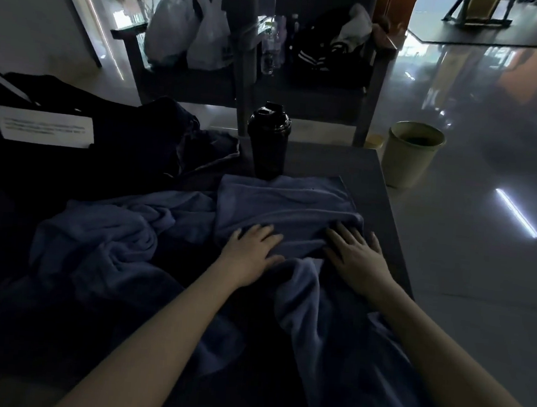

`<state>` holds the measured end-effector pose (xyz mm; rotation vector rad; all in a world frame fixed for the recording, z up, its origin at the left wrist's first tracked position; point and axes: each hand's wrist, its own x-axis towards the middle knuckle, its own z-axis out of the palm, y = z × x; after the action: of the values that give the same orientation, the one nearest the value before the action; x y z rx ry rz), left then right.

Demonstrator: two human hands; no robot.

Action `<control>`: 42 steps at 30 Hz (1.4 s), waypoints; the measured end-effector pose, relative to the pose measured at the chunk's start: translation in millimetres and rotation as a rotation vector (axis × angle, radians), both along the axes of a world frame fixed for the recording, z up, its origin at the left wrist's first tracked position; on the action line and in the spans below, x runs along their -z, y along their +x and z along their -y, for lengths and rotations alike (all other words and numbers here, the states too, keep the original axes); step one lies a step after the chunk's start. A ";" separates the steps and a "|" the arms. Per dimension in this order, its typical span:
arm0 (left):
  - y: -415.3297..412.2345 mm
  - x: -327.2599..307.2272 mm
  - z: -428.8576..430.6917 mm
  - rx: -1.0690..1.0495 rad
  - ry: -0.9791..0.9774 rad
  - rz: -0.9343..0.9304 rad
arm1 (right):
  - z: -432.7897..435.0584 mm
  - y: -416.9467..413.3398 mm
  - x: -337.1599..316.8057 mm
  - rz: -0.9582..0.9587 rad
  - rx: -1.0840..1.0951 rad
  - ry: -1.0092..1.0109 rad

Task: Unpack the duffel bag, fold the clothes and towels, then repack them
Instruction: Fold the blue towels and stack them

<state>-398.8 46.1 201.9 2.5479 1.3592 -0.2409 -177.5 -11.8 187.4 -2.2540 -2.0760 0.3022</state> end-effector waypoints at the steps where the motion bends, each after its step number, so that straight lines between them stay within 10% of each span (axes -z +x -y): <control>1: 0.5 -2.3 0.5 -0.058 0.045 0.007 | -2.4 -0.2 -2.8 0.029 0.008 0.016; 7: -2.2 -19.1 50.3 -0.150 0.278 0.348 | 71.3 -35.7 -30.4 -0.059 0.200 0.152; 15: -14.9 -11.5 119.0 -0.315 -0.069 0.210 | 184.9 -84.6 -38.8 0.003 0.343 -0.014; 29: 5.0 -5.4 115.9 -0.412 -0.009 0.260 | 203.4 -96.5 -41.0 -0.108 0.248 0.129; 42: -7.4 -43.0 91.2 -0.950 -0.336 1.230 | 142.3 -23.0 -68.3 -0.877 0.599 0.341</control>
<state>-406.3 -45.0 244.9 1.0598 1.4903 0.9778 -200.5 -154.1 255.7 -1.8925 -0.9059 0.6664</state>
